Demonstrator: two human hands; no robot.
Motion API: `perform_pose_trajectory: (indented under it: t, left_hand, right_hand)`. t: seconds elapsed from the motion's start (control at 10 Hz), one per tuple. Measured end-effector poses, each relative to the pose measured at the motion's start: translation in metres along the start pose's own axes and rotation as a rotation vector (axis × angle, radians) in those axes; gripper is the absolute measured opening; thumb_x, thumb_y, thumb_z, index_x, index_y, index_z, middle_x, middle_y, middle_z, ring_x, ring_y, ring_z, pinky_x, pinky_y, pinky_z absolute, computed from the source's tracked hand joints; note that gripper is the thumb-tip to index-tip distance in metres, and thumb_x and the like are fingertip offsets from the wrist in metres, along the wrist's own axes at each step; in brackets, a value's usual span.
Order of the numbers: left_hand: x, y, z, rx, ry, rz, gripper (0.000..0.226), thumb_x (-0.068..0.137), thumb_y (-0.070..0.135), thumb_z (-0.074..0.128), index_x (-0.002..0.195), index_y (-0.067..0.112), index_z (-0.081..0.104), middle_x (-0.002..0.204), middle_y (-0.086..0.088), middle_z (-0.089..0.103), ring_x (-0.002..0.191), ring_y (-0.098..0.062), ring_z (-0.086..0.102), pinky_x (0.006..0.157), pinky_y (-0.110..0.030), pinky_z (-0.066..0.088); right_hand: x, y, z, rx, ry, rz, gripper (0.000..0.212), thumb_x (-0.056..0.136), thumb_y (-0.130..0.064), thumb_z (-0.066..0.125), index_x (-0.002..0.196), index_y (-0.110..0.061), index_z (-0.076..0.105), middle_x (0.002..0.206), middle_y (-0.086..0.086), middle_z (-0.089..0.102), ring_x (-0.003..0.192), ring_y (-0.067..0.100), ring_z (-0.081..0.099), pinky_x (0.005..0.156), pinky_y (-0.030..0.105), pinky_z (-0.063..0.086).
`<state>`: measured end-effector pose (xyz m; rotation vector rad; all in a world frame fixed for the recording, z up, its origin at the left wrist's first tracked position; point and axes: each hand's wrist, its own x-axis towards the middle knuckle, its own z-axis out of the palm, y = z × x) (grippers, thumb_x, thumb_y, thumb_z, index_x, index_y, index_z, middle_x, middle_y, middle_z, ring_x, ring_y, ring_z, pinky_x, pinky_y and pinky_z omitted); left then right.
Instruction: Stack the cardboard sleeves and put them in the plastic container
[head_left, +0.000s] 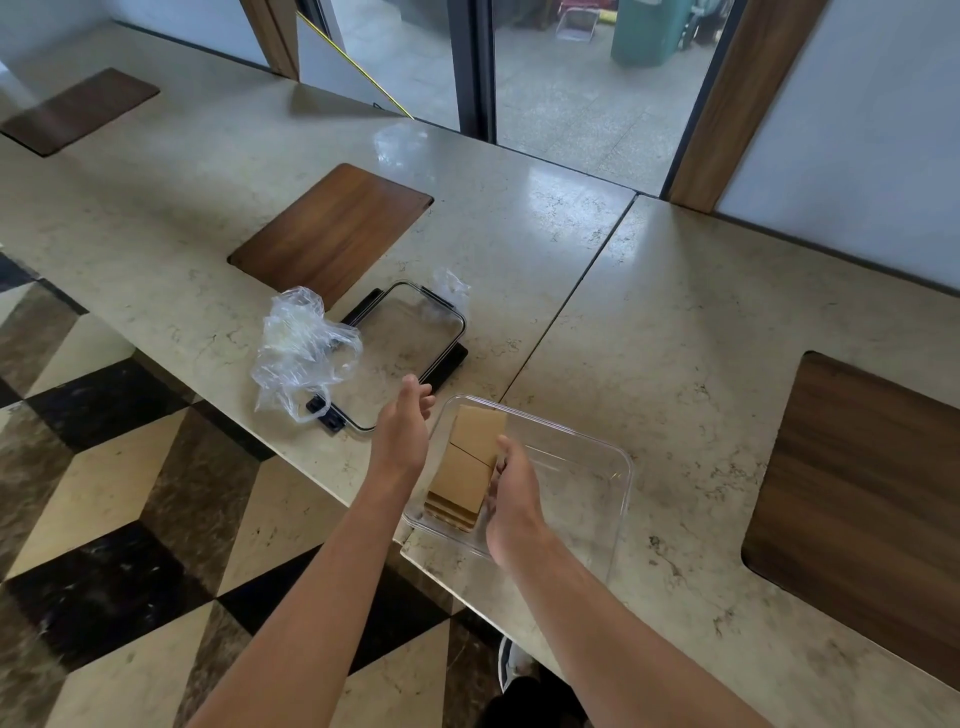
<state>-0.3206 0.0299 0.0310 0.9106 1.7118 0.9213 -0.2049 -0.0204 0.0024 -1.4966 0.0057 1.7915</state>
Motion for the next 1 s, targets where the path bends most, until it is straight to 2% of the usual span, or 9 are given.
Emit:
perform_pose_trajectory:
  t: [0.1, 0.2, 0.3, 0.4, 0.5, 0.7, 0.8, 0.9, 1.0]
  left_hand:
    - [-0.001, -0.007, -0.004, -0.013, 0.002, -0.038, 0.062, 0.11, 0.052, 0.025, 0.137, 0.011, 0.062, 0.131, -0.008, 0.067, 0.123, -0.023, 0.061, 0.107, -0.04, 0.044]
    - [-0.002, -0.013, -0.008, -0.05, -0.011, -0.084, 0.068, 0.11, 0.054, 0.022, 0.142, 0.007, 0.059, 0.134, -0.012, 0.067, 0.125, -0.025, 0.06, 0.115, -0.048, 0.043]
    - [-0.004, -0.017, -0.011, -0.069, -0.025, -0.115, 0.072, 0.11, 0.056, 0.02, 0.145, 0.005, 0.056, 0.138, -0.014, 0.065, 0.127, -0.026, 0.06, 0.117, -0.048, 0.042]
    - [-0.004, -0.02, -0.013, -0.078, -0.033, -0.134, 0.074, 0.109, 0.058, 0.02, 0.145, 0.005, 0.056, 0.138, -0.014, 0.065, 0.125, -0.026, 0.061, 0.113, -0.044, 0.044]
    - [-0.003, -0.021, -0.013, -0.084, -0.04, -0.144, 0.074, 0.109, 0.059, 0.019, 0.145, 0.005, 0.056, 0.138, -0.014, 0.065, 0.126, -0.026, 0.061, 0.108, -0.04, 0.046]
    - [0.0, -0.021, -0.015, -0.084, -0.034, -0.141, 0.072, 0.11, 0.055, 0.018, 0.145, 0.006, 0.056, 0.141, -0.014, 0.064, 0.13, -0.027, 0.059, 0.119, -0.049, 0.04]
    - [0.005, -0.021, -0.017, -0.053, -0.017, -0.104, 0.069, 0.11, 0.054, 0.017, 0.145, 0.008, 0.056, 0.14, -0.013, 0.064, 0.131, -0.027, 0.058, 0.118, -0.049, 0.039]
    - [0.005, -0.016, -0.019, -0.018, 0.019, -0.03, 0.067, 0.11, 0.054, 0.018, 0.141, 0.011, 0.058, 0.136, -0.012, 0.065, 0.128, -0.027, 0.059, 0.113, -0.046, 0.043]
    - [0.007, -0.005, -0.018, 0.021, 0.039, 0.03, 0.066, 0.109, 0.055, 0.019, 0.141, 0.013, 0.059, 0.136, -0.01, 0.065, 0.127, -0.026, 0.059, 0.109, -0.044, 0.043]
  right_hand:
    - [0.0, 0.002, 0.007, -0.038, -0.038, -0.018, 0.044, 0.1, -0.06, 0.046, 0.107, -0.022, 0.068, 0.087, 0.011, 0.08, 0.084, 0.03, 0.077, 0.078, 0.05, 0.066]
    - [0.002, 0.006, 0.019, -0.124, -0.008, -0.041, 0.067, 0.1, -0.067, 0.035, 0.147, -0.021, 0.049, 0.14, 0.019, 0.062, 0.129, 0.039, 0.059, 0.111, 0.061, 0.047]
    - [0.001, 0.008, 0.03, -0.197, 0.024, -0.06, 0.08, 0.099, -0.07, 0.028, 0.162, -0.021, 0.026, 0.164, 0.018, 0.037, 0.148, 0.039, 0.04, 0.12, 0.06, 0.035]
    - [0.003, 0.009, 0.034, -0.192, 0.024, -0.066, 0.078, 0.102, -0.07, 0.026, 0.163, -0.02, 0.025, 0.163, 0.019, 0.038, 0.147, 0.038, 0.042, 0.12, 0.059, 0.036]
    - [0.002, 0.009, 0.035, -0.178, 0.009, -0.071, 0.076, 0.103, -0.068, 0.026, 0.161, -0.019, 0.028, 0.152, 0.021, 0.05, 0.137, 0.039, 0.052, 0.116, 0.058, 0.042]
    - [0.005, 0.011, 0.036, -0.17, 0.019, -0.069, 0.077, 0.102, -0.069, 0.028, 0.16, -0.018, 0.029, 0.149, 0.021, 0.052, 0.133, 0.039, 0.055, 0.114, 0.058, 0.044]
    - [0.011, 0.01, 0.03, -0.19, 0.04, -0.097, 0.074, 0.102, -0.069, 0.028, 0.154, -0.017, 0.038, 0.145, 0.021, 0.053, 0.128, 0.038, 0.057, 0.108, 0.057, 0.05]
    - [0.007, 0.005, 0.02, -0.236, 0.055, -0.145, 0.067, 0.104, -0.065, 0.028, 0.147, -0.018, 0.048, 0.144, 0.016, 0.054, 0.125, 0.03, 0.057, 0.101, 0.046, 0.051]
    - [0.002, -0.002, 0.011, -0.27, 0.091, -0.18, 0.068, 0.105, -0.062, 0.029, 0.158, -0.02, 0.036, 0.161, 0.012, 0.039, 0.146, 0.031, 0.04, 0.117, 0.049, 0.034]
